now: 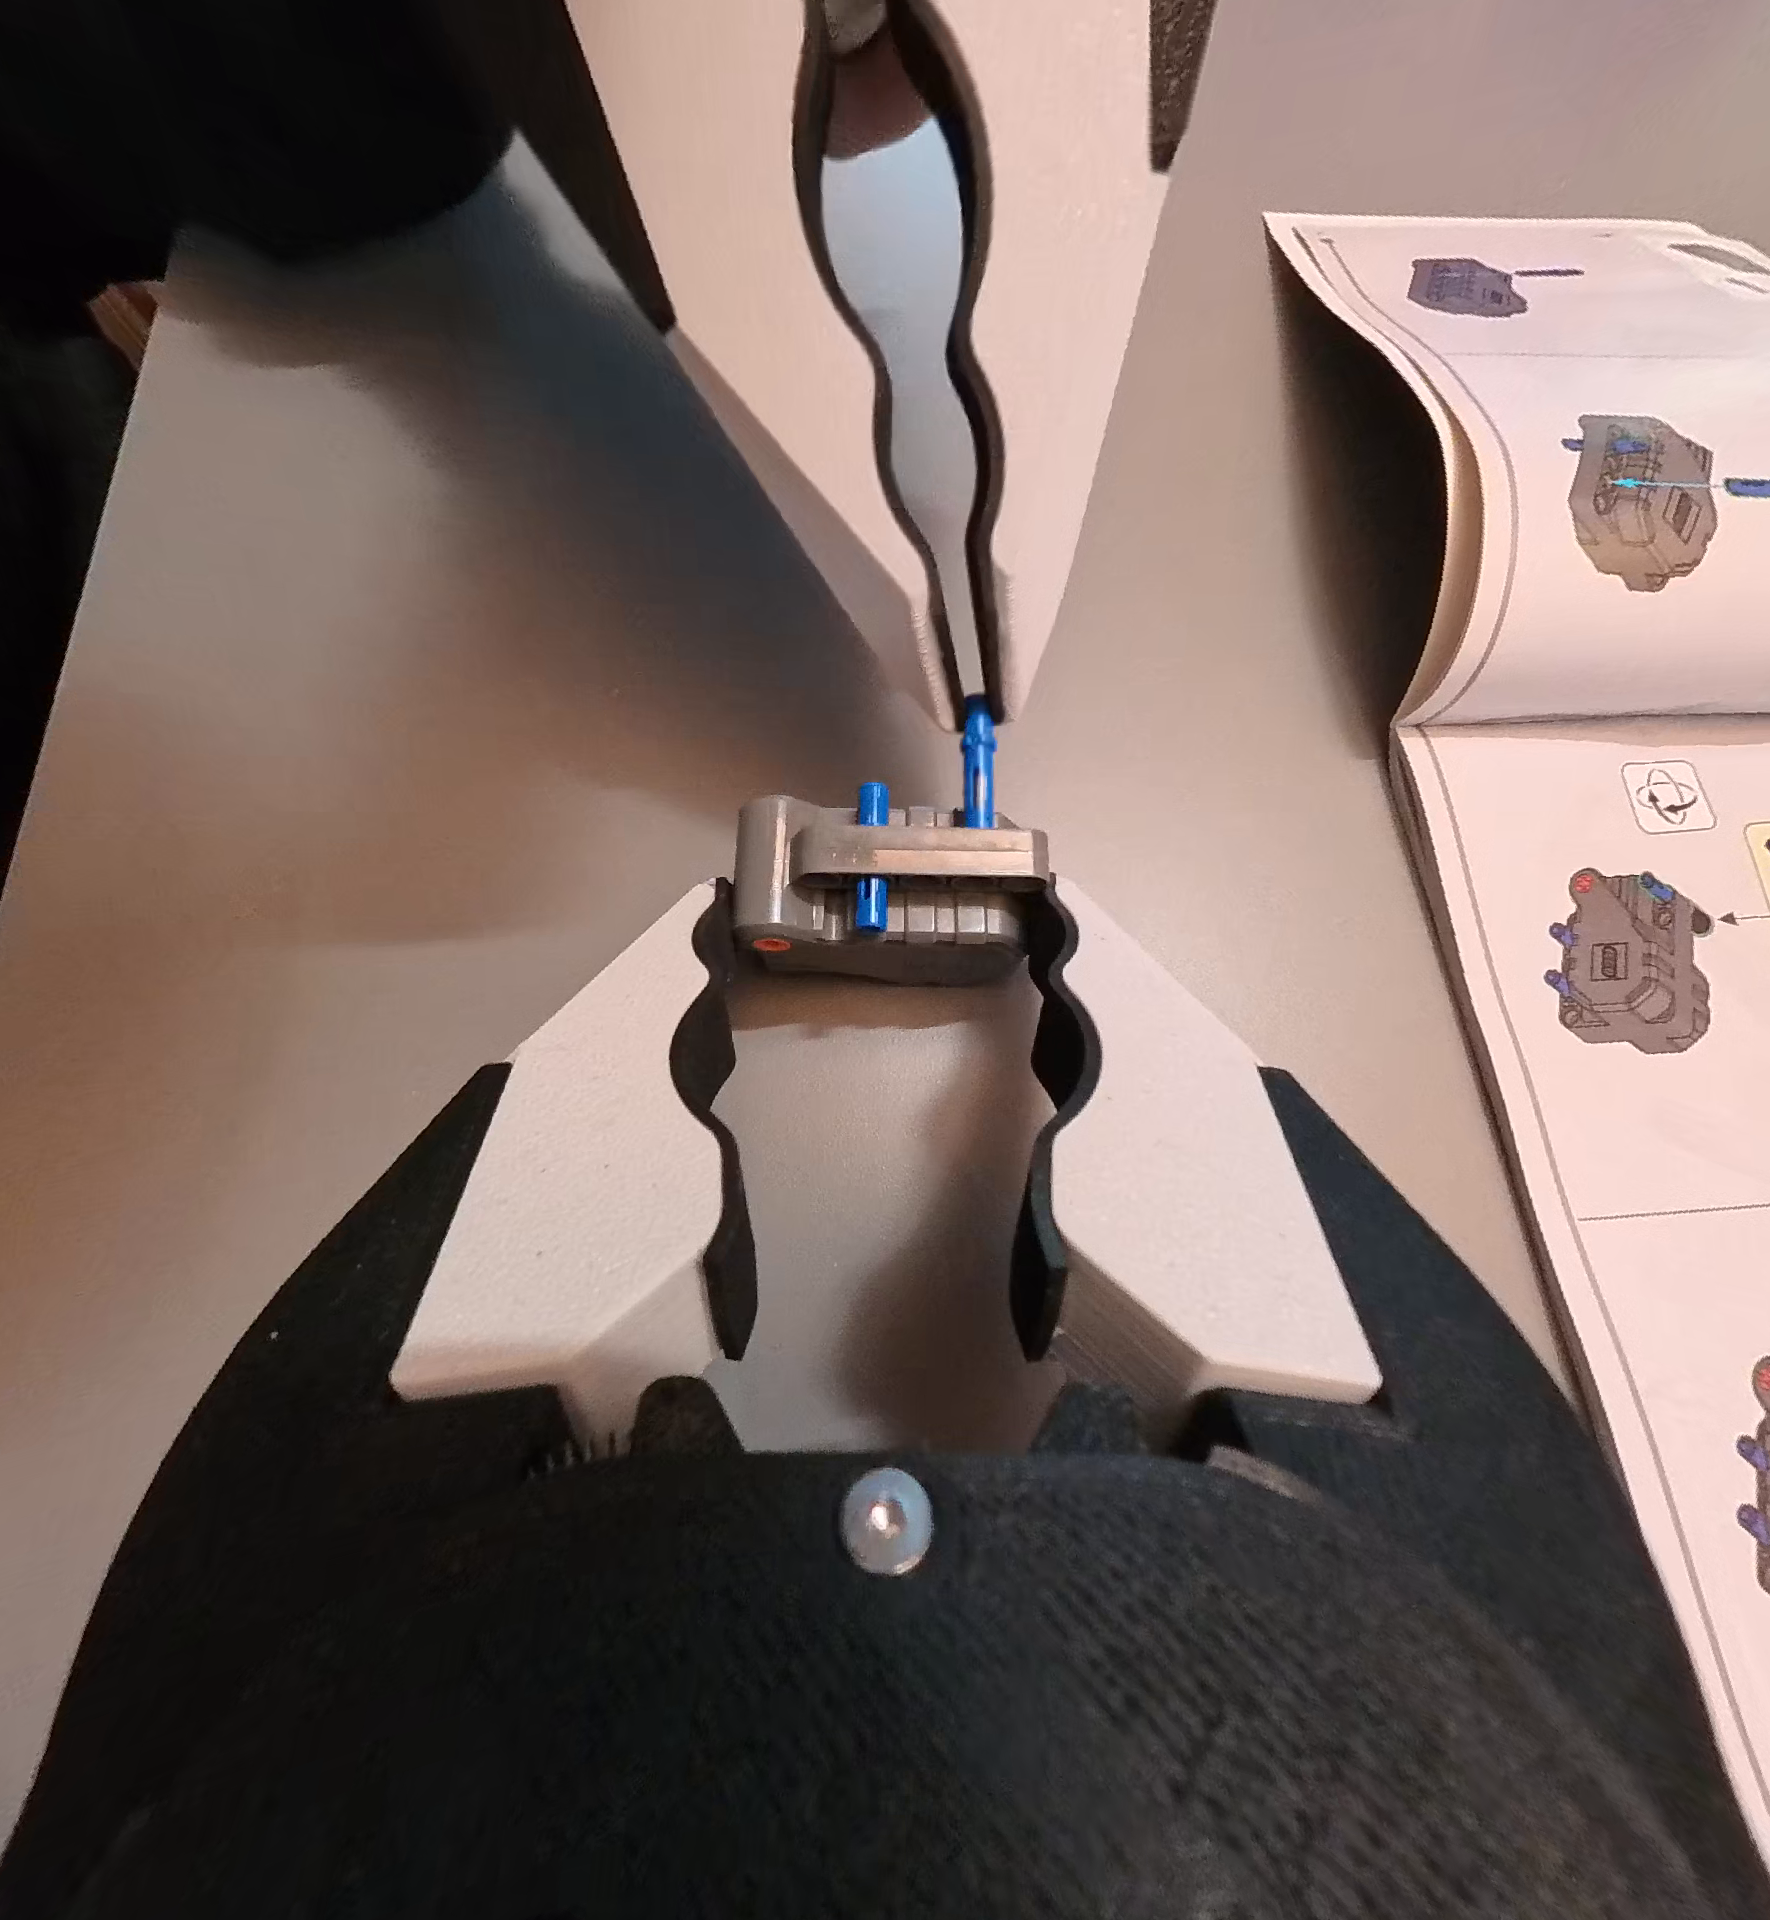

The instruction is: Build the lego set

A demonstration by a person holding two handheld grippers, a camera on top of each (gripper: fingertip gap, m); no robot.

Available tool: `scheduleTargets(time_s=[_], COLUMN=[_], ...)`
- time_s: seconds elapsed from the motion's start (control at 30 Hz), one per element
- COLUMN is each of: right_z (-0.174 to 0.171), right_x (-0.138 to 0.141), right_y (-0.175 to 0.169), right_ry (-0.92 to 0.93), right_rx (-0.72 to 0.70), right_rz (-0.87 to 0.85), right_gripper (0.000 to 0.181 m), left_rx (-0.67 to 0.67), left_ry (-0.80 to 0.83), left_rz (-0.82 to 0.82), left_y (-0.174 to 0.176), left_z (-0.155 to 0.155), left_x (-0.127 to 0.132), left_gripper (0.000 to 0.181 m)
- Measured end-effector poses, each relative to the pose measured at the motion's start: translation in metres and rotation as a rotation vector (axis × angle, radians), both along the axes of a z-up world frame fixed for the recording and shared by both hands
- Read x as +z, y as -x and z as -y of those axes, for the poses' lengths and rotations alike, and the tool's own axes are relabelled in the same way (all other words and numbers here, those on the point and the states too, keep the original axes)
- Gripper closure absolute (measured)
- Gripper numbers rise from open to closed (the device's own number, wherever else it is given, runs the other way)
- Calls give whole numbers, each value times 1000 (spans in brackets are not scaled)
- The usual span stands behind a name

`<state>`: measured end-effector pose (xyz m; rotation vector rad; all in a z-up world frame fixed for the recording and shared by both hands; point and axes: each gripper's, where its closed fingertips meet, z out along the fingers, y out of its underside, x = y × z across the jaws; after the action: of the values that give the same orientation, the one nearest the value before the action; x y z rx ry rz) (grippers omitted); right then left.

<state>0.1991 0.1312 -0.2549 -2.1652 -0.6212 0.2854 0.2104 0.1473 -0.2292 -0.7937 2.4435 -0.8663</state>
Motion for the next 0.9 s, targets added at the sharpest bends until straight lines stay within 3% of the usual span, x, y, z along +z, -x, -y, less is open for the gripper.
scheduleTargets(time_s=[0.03, 0.2, 0.4, 0.63, 0.9], right_z=[-1, -1, -1, -1, -1], right_x=[0, 0, 0, 0, 0], right_y=[0, 0, 0, 0, 0], right_ry=[-1, -1, 1, 1, 3], right_rx=[-1, -1, -2, -3, -4], right_rz=[2, 3, 0, 0, -2], right_gripper=[126, 126, 125, 125, 125], left_rx=[12, 32, 26, 14, 9], left_ry=[17, 21, -118, -12, 5], left_rz=[-21, -72, -58, -57, -68], left_y=[0, 2, 2, 2, 2], left_z=[0, 1, -1, 5, 2], left_x=[1, -1, -4, 7, 0], left_gripper=[180, 181, 180, 181, 180])
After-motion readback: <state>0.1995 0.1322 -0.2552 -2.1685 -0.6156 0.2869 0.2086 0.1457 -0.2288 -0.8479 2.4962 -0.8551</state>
